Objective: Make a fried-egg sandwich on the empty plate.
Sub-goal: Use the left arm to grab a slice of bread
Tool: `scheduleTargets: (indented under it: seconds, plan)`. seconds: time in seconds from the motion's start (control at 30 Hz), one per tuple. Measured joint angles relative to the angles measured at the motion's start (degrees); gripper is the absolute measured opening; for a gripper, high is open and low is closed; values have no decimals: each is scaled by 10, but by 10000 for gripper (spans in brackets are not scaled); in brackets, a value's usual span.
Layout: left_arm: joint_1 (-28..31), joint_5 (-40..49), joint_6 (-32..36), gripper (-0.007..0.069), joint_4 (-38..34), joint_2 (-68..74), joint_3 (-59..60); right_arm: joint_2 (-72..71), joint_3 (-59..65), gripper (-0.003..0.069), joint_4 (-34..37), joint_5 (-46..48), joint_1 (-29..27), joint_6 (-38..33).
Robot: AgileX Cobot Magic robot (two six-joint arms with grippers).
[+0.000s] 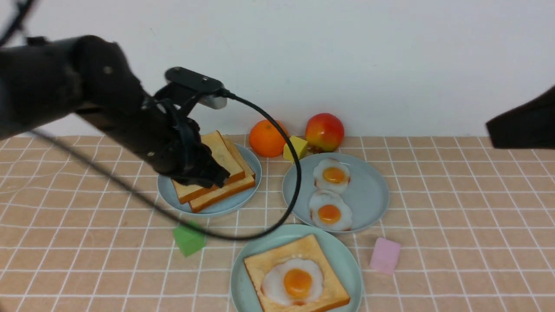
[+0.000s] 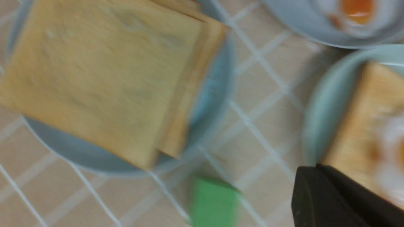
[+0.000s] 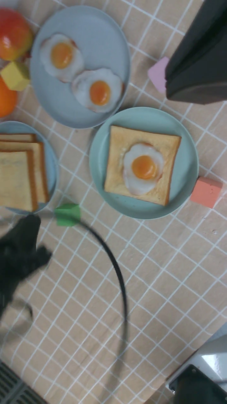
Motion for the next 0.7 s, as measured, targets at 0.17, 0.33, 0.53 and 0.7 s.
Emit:
scheduleTargets:
  seconds: [0.17, 0.33, 0.53, 0.7]
  plan:
    - [5, -15, 8, 114, 103, 79, -51, -22, 24, 5, 2, -12, 0, -2]
    - [7, -61, 8, 309, 152, 126, -61, -30, 60, 7, -1, -33, 0, -4]
    - [7, -93, 8, 404, 157, 150, -63, -31, 65, 11, -6, -46, 0, -4]
    - [7, -129, 8, 406, 169, 170, -64, -31, 65, 14, -7, -52, 0, -4]
